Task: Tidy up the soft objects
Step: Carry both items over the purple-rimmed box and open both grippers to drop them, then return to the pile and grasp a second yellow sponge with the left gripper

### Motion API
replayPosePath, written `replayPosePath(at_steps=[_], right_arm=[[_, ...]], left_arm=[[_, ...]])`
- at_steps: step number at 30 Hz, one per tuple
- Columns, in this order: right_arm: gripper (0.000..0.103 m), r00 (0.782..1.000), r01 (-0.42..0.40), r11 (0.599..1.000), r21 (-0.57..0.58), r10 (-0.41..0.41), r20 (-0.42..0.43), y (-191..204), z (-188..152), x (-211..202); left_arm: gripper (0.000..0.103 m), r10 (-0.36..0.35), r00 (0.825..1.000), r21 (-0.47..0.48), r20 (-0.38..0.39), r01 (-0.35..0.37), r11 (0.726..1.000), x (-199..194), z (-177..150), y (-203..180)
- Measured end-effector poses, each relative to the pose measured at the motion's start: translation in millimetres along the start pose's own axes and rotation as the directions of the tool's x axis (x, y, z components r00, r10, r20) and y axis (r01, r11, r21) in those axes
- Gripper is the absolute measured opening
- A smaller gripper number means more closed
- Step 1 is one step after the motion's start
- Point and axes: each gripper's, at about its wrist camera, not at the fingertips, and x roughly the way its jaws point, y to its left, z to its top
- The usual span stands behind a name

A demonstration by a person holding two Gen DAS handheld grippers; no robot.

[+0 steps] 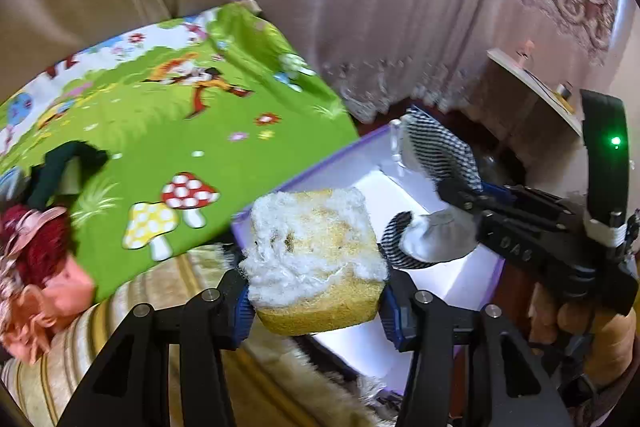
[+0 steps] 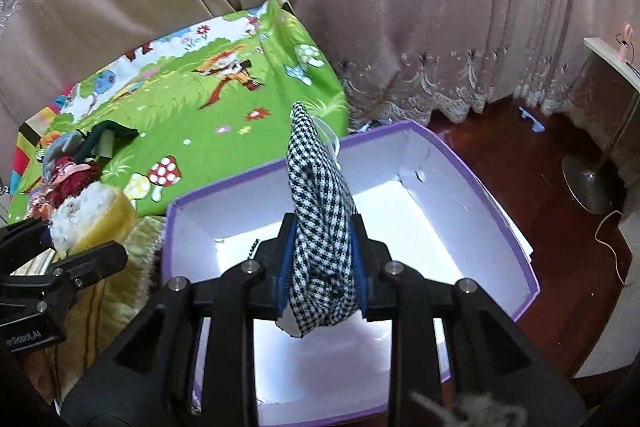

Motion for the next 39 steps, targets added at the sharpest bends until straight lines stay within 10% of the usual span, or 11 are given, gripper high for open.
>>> replayPosePath(at_steps=[8, 39], right_arm=[[0.066, 0.999, 0.053, 0.998, 0.022, -0.054, 0.006, -3.8, 0.0, 1.0], [0.083, 0.992, -0.115, 0.982, -0.148, 0.123, 0.044, 130.0, 51.5, 5.1]], left_arm=[[0.079, -0.022, 1.0, 0.038, -0.021, 0.022, 0.999, 8.2, 2.8, -12.5], [0.079, 0.206, 0.955, -0.251, 0.211, -0.151, 0.956, -78.5, 11.3, 172.8]])
